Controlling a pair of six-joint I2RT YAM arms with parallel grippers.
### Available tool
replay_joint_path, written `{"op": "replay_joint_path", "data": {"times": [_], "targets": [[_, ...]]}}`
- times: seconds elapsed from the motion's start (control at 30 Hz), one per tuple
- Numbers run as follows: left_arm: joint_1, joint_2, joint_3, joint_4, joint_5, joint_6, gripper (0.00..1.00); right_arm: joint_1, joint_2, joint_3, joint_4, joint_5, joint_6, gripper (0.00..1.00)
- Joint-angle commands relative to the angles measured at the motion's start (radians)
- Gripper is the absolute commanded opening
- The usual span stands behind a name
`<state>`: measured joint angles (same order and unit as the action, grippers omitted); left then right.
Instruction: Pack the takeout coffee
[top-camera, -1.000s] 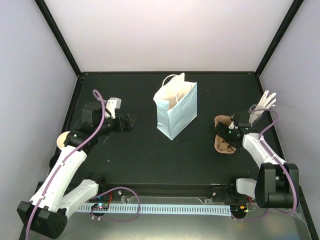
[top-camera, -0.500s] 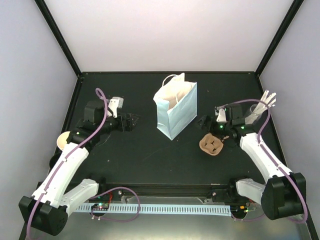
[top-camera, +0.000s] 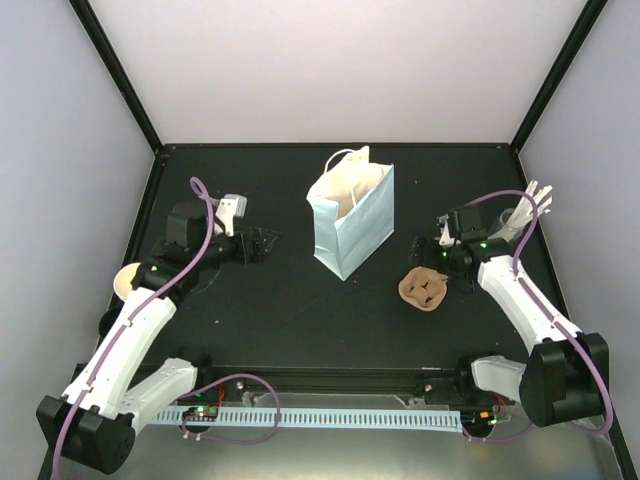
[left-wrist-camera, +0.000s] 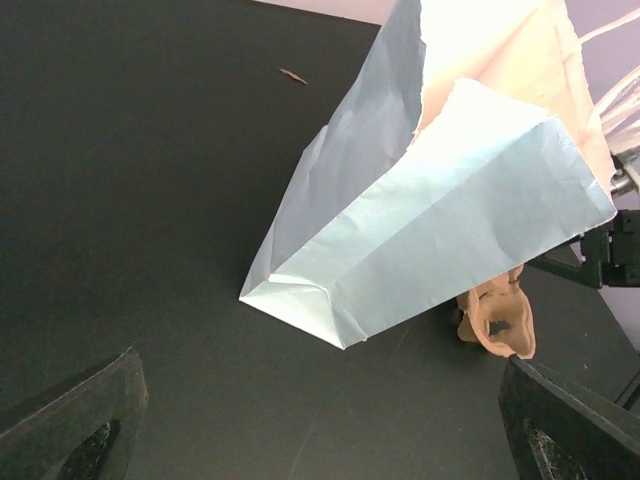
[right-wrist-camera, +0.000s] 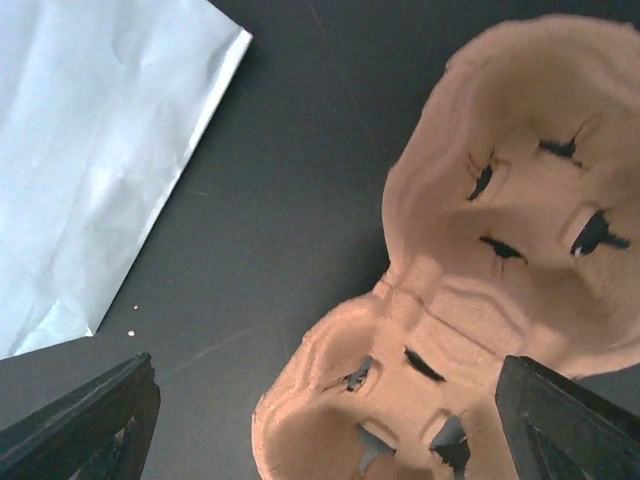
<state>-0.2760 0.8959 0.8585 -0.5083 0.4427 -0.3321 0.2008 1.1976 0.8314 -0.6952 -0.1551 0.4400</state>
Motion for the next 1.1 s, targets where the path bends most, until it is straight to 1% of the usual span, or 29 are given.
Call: {"op": "replay_joint_path", "data": {"times": [0.0, 0.03, 0.1, 0.17, 0.23, 0.27, 0.3, 0.37, 0.4, 0.43, 0.57, 0.8, 0.93, 1.07], "targets": [[0.004, -0.021, -0.001, -0.007, 0.025, 0.008, 0.99, 0.004, -0.027, -0.063, 0.046, -0.063, 0.037, 0.93], [0.004, -0.023, -0.003, -0.006, 0.025, 0.009, 0.99, 0.006, -0.031, -0.082, 0.057, -0.108, 0.055, 0.93], [0.004, -0.023, -0.010, 0.000, 0.026, 0.004, 0.99, 0.033, -0.041, -0.116, 0.074, -0.162, 0.090, 0.83], [0.004, -0.021, -0.014, 0.008, 0.028, -0.003, 0.99, 0.092, -0.061, -0.124, 0.061, -0.120, 0.129, 0.73], [0.004, -0.018, -0.019, 0.017, 0.038, -0.012, 0.99, 0.148, -0.082, -0.130, 0.057, -0.068, 0.153, 0.59], [0.004, -0.016, -0.021, 0.022, 0.044, -0.015, 0.99, 0.162, -0.084, -0.140, 0.062, -0.059, 0.162, 0.46], [0.004, -0.014, -0.023, 0.026, 0.047, -0.019, 0.99, 0.169, -0.083, -0.147, 0.066, -0.055, 0.166, 0.36], [0.004, -0.010, -0.022, 0.026, 0.051, -0.019, 0.99, 0.175, -0.069, -0.153, 0.060, -0.031, 0.169, 0.13], [0.004, -0.009, -0.022, 0.025, 0.051, -0.019, 0.99, 0.178, -0.062, -0.153, 0.051, 0.001, 0.171, 0.05], [0.004, -0.008, -0.020, 0.024, 0.051, -0.018, 0.99, 0.181, -0.055, -0.152, 0.040, 0.035, 0.176, 0.02], [0.004, -0.011, -0.021, 0.021, 0.049, -0.013, 0.99, 0.184, -0.038, -0.159, 0.025, 0.143, 0.201, 0.01], [0.004, -0.011, -0.022, 0.014, 0.045, -0.010, 0.99, 0.226, 0.050, -0.161, 0.054, 0.188, 0.213, 0.01], [0.004, -0.009, -0.020, 0.013, 0.040, -0.007, 0.99, 0.265, 0.107, -0.158, 0.097, 0.190, 0.226, 0.01], [0.004, -0.008, -0.019, 0.016, 0.036, -0.007, 0.99, 0.336, 0.175, -0.114, 0.185, 0.096, 0.233, 0.02]]}}
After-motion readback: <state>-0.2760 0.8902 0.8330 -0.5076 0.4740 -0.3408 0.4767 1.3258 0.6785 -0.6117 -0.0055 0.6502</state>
